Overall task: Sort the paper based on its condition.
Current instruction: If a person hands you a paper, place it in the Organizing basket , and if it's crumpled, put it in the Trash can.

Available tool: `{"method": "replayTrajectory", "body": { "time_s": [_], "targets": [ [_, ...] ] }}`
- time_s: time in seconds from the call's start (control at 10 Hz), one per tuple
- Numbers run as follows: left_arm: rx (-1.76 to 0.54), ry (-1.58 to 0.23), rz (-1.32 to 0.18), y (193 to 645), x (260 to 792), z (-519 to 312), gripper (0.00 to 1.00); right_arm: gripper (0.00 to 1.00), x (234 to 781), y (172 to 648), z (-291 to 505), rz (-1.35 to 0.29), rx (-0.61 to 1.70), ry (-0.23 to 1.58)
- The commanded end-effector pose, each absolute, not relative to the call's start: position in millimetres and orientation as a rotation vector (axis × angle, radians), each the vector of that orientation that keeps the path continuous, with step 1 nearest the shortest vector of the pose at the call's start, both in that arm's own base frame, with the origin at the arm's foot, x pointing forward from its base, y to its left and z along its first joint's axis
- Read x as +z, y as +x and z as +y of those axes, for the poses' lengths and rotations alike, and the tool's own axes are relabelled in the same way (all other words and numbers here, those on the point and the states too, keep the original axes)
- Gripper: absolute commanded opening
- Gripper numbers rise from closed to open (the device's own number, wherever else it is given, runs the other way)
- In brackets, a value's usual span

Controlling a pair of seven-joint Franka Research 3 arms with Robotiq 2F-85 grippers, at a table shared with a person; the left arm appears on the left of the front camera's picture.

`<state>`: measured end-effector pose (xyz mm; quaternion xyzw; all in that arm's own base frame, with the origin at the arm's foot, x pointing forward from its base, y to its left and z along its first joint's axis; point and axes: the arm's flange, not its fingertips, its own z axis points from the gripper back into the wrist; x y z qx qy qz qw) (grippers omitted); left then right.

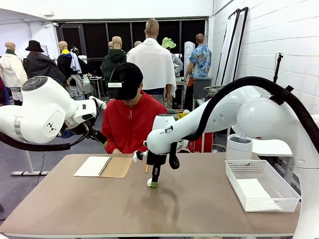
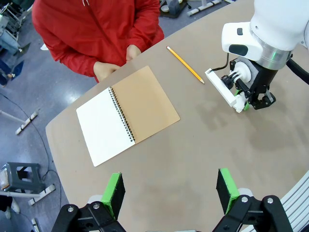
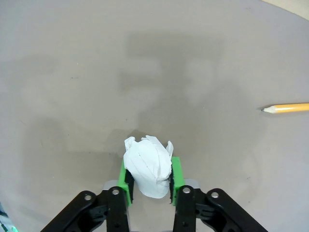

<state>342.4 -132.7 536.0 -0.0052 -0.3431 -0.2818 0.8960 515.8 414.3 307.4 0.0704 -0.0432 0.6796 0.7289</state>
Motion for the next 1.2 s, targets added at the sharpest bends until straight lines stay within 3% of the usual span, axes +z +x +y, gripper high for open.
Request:
{"method": "replayTrajectory", "body": {
  "time_s": [0.0,0.2,0.4,0.7,1.1],
  "targets": [
    [-0.586,-0.012,-0.716,342,536,-132,1.00,0.05,312,516,418,-0.090,1.461,0.124],
    [-0.586,-0.012,-0.716,342,536,-132,1.00,0.05,335,506,409,-0.103,1.402,0.168],
    [-0.586,-0.012,-0.716,342,536,-132,1.00,0.05,391,498,369,-0.141,1.250,0.223],
    [-0.586,-0.012,-0.716,342,536,-132,1.00,0.05,445,525,272,-0.255,0.916,0.184],
    [-0.586,-0.012,-0.716,342,536,-132,1.00,0.05,467,553,173,-0.317,0.564,0.102]
  ]
}}
